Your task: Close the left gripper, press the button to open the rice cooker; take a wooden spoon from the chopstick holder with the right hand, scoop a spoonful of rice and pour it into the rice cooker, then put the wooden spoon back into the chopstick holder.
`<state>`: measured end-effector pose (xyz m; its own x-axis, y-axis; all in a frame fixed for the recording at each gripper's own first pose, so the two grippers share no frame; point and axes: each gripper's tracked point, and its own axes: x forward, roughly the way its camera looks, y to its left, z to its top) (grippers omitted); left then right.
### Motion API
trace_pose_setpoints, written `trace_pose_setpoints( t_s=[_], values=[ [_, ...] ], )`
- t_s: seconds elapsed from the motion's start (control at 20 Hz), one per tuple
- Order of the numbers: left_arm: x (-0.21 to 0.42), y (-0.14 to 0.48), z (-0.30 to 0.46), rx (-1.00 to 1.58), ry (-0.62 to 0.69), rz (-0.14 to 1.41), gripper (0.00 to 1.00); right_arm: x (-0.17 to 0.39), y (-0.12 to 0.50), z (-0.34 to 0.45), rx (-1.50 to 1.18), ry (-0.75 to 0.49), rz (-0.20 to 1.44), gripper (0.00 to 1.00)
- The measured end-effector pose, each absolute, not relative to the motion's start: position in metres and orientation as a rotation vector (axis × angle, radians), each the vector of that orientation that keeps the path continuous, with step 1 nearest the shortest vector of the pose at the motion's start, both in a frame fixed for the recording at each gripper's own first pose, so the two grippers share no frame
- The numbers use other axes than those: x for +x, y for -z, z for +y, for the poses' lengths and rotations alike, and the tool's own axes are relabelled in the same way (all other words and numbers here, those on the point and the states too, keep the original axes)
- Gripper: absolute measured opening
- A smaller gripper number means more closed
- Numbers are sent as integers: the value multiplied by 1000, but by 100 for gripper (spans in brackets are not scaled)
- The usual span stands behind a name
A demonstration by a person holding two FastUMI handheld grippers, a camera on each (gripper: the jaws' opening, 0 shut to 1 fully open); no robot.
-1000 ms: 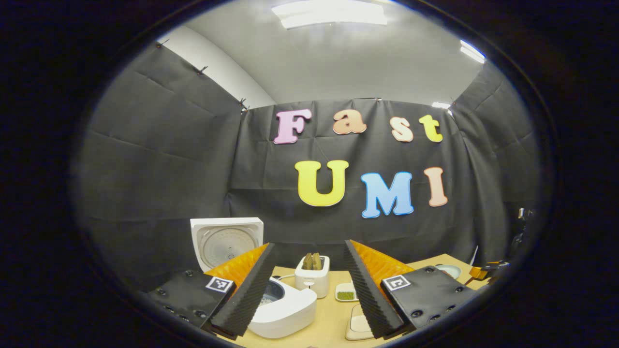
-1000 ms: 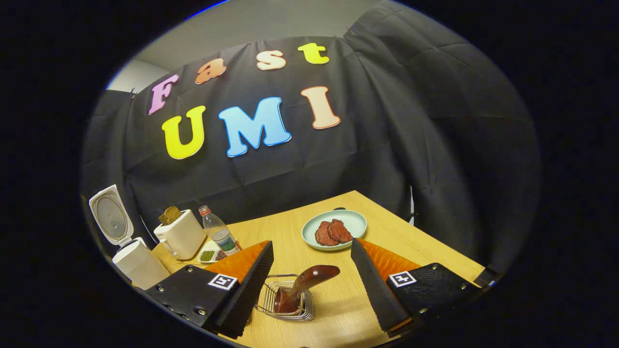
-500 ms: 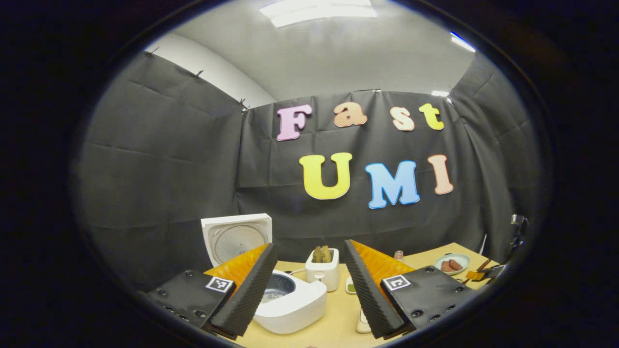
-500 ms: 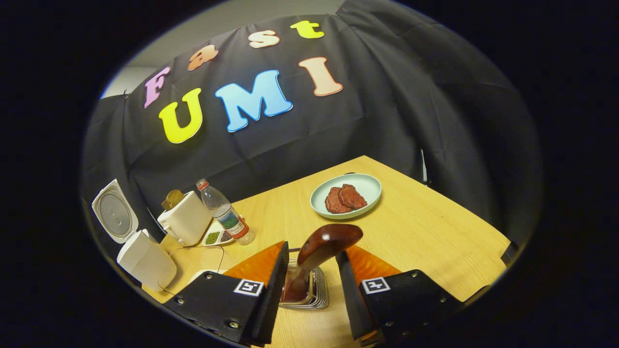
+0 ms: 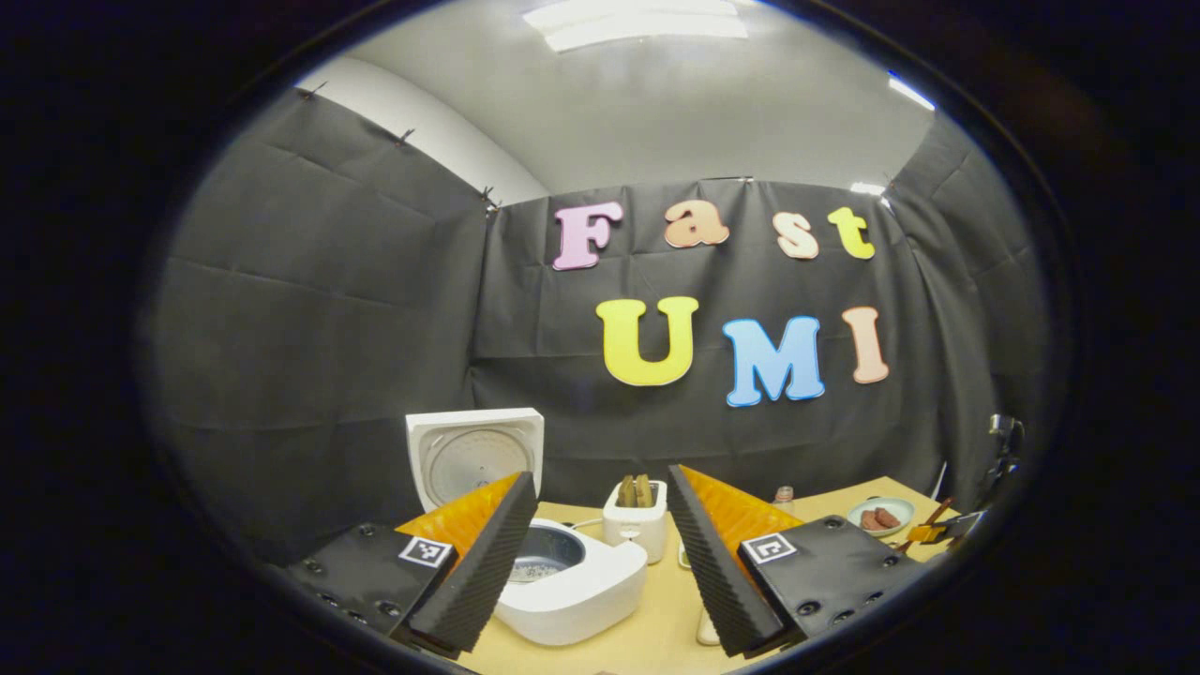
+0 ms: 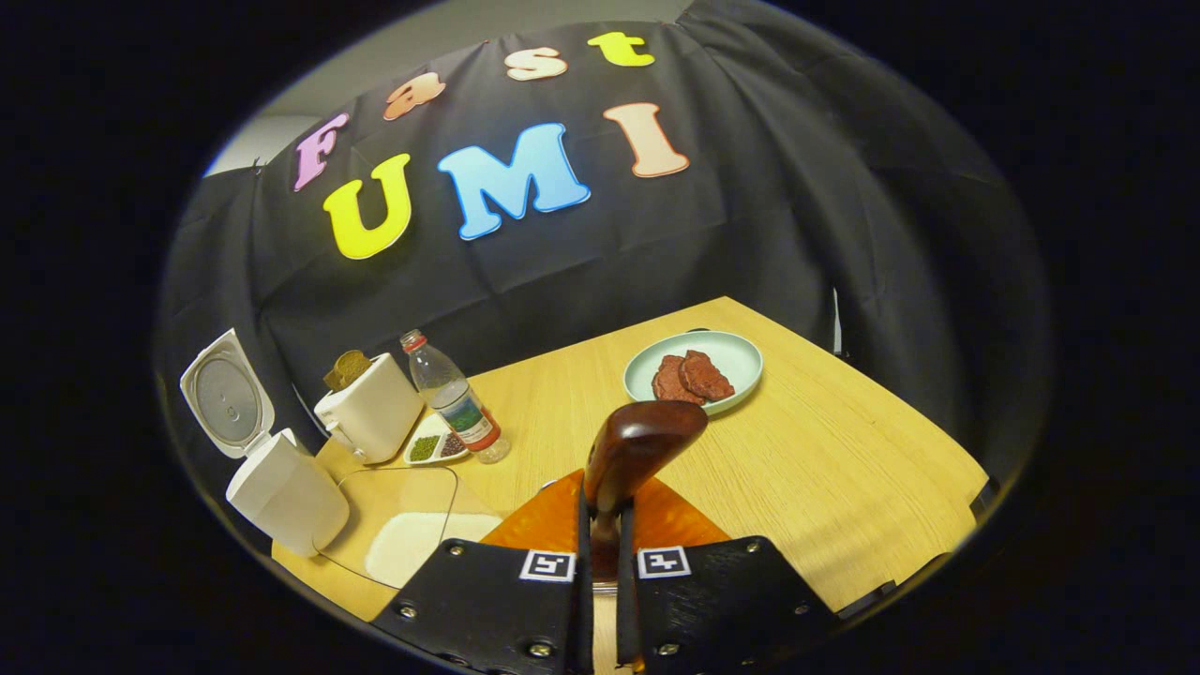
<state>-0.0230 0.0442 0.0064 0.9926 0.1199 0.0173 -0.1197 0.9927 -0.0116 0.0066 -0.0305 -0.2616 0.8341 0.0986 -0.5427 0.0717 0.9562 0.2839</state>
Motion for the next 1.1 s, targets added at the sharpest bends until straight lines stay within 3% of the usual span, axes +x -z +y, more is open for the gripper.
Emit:
trace_pose_setpoints(
  t_s=[0.6,1.1],
  values=[
    [-10,25,85,-76,-95,5,96,14,168,27,263,-89,435,10],
    [-12,42,139,-65,-97,29,96,17,205,111,149,-168,484,10]
  ],
)
